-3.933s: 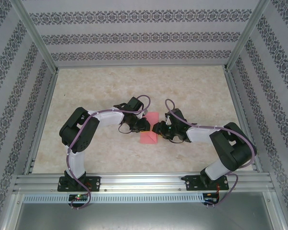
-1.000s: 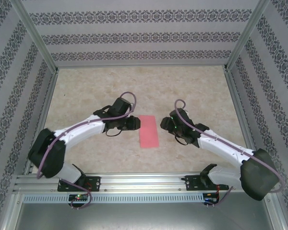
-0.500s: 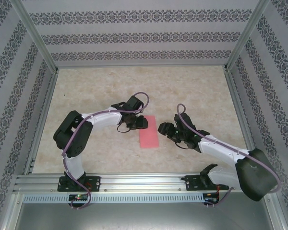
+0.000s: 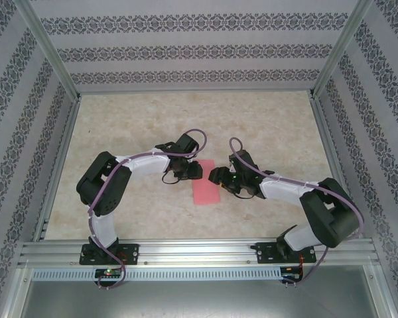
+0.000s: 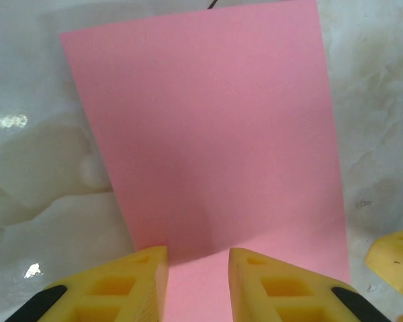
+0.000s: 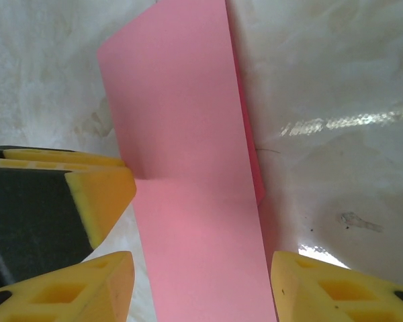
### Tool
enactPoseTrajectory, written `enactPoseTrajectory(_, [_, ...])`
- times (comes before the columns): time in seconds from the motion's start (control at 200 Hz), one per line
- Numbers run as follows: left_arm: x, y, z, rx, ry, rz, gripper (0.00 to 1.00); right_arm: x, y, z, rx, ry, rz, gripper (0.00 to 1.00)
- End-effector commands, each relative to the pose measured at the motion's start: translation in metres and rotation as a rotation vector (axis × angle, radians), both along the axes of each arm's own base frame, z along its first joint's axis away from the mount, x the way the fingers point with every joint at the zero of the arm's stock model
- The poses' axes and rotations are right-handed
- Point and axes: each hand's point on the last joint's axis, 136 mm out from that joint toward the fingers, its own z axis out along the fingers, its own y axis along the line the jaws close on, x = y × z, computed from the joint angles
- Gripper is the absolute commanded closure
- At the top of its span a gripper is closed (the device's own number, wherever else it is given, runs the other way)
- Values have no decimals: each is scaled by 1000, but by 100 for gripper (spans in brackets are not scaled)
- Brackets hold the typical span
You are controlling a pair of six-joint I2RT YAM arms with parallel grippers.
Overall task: Fold a paper plane with a square sheet of paper (pick it up from the middle)
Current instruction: Turn over the paper at the center of the table, then third fold the triangle at the center of the table.
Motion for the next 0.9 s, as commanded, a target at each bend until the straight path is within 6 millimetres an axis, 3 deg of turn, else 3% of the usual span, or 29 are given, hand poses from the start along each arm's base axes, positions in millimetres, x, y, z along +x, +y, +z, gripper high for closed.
enactPoseTrajectory(0.0, [-7,4,-11,46,7,-31,69,10,9,5,18,-27,29,43])
enactPoseTrajectory(0.23, [-10,7,-19,63,21,-36,69,12,14,1,33,-20,46,43])
enactPoseTrajectory(0.43, [-10,7,-21,69,21,-47,69,15,22,3,79,-23,68,52])
enactPoseTrajectory(0.724, [-10,6,-17,67,6,-76,69,26,22,1,119,-22,104,55])
enactPoseTrajectory(0.899, [-9,5,-8,55,-23,-100,68,34,26,-3,151,-2,129,67])
